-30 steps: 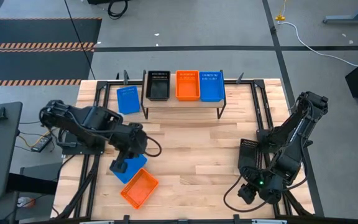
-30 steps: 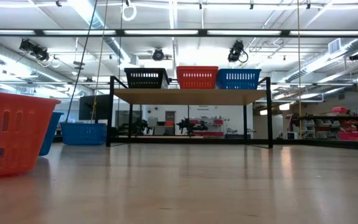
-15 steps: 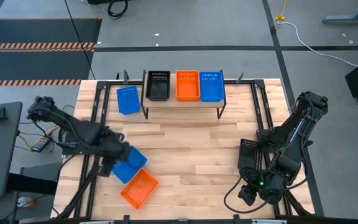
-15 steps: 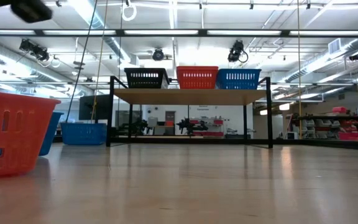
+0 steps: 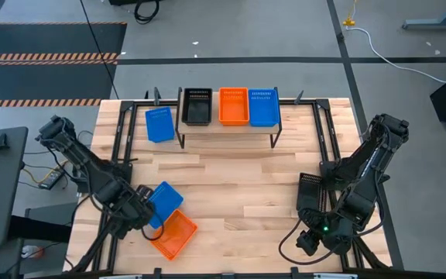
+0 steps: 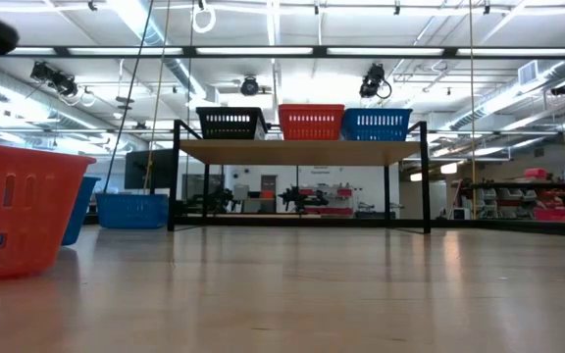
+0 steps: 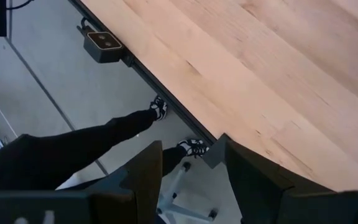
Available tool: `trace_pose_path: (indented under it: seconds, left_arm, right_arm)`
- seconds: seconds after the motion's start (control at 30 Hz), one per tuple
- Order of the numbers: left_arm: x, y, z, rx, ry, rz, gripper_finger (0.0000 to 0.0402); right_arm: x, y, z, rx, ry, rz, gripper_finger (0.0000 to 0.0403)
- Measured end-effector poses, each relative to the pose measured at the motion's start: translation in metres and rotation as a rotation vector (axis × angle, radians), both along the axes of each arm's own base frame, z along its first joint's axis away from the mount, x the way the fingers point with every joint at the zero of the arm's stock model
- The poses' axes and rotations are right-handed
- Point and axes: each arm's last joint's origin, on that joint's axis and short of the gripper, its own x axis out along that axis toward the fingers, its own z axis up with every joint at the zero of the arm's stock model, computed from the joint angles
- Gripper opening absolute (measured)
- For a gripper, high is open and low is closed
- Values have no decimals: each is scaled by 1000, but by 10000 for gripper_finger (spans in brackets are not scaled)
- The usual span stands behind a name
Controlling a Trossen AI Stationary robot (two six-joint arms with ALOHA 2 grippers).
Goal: Stack baskets on shelf by color
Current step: Stack the bottom blue bin on top of the blue bin on the shelf
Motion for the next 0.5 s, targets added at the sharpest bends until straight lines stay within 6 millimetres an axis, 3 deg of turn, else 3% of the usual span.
trace_pose_path:
  seconds: [0.17, 0.5]
  left_arm:
    - [-5, -3, -19, 33, -24, -2, 239]
    - [-8, -1, -53, 75, -68, -38, 220]
  right_arm:
    - [0, 0, 0, 5, 10, 17, 181]
    - [0, 2, 1, 30, 12, 7, 181]
